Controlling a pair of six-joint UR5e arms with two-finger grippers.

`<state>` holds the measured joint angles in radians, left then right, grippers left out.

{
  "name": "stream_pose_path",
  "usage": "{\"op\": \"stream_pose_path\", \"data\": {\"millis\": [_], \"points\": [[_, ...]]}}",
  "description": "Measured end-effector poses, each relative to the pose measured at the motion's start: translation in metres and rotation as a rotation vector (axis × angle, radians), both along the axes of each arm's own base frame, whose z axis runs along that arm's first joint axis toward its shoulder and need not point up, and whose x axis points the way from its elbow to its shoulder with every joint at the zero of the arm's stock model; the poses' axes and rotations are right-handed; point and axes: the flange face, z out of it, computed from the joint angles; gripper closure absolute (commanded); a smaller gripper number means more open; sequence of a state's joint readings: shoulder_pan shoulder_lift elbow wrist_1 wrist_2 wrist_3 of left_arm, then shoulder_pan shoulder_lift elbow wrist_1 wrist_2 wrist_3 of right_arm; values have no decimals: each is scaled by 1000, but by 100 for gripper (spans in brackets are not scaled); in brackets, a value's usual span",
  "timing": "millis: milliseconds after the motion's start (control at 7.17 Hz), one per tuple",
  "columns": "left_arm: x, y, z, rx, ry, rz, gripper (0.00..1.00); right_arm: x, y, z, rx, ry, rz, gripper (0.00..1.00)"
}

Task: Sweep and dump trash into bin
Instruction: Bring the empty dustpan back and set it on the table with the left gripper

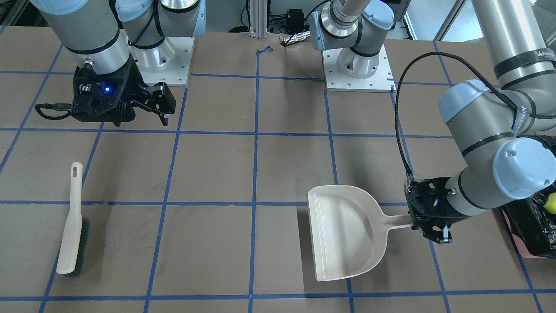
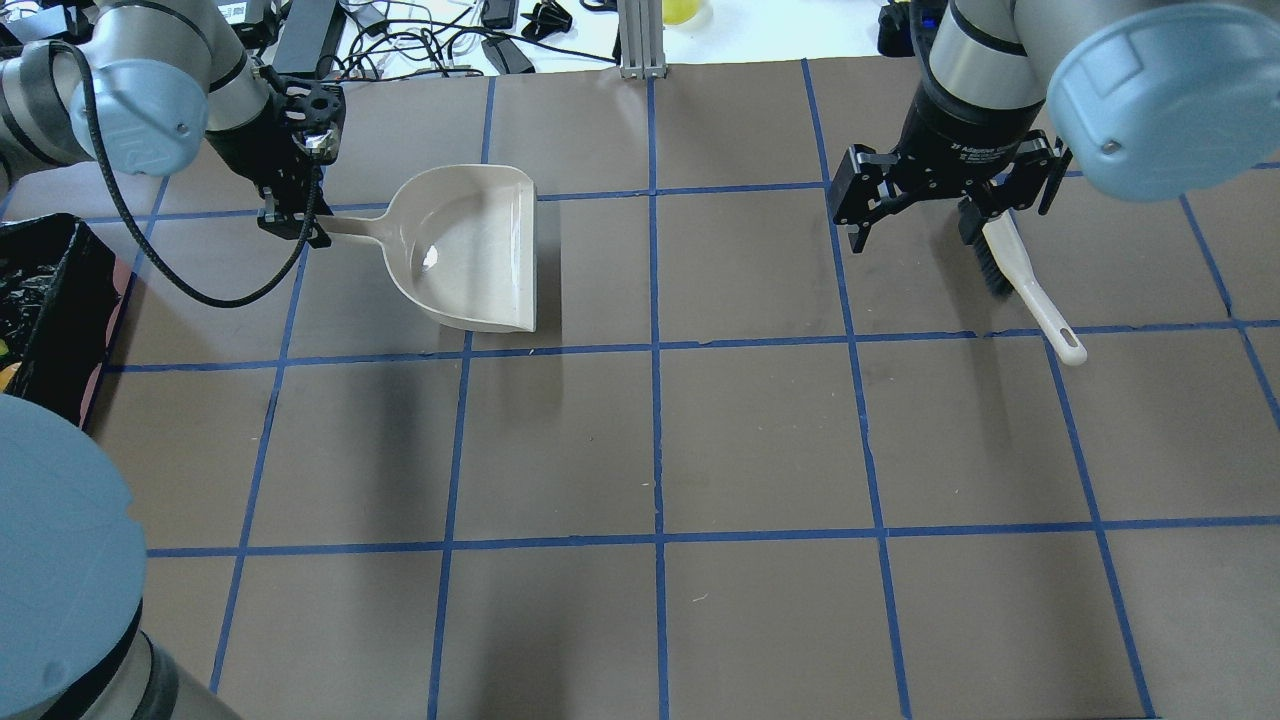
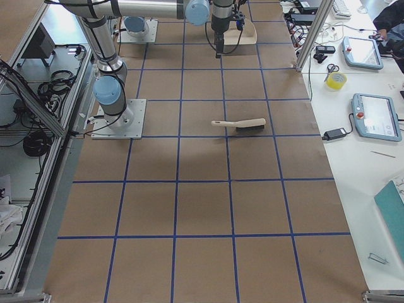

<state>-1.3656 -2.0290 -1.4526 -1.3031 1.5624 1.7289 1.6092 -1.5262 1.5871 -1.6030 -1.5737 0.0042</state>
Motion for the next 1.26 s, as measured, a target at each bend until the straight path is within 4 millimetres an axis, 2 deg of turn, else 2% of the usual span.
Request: {"op": "stream_pose_path", "data": {"millis": [419,837,1256], "points": [[5,-12,-28,-21,-5,-52,100,0,0,0,-4,0,1,0],[23,-15,-38,-21,-19,-35,100,0,-1,0,-7,-1,2,0],[20,-13,-47,-7,-11,-33,100,0,-1,0,-6,-2,1,0]]}}
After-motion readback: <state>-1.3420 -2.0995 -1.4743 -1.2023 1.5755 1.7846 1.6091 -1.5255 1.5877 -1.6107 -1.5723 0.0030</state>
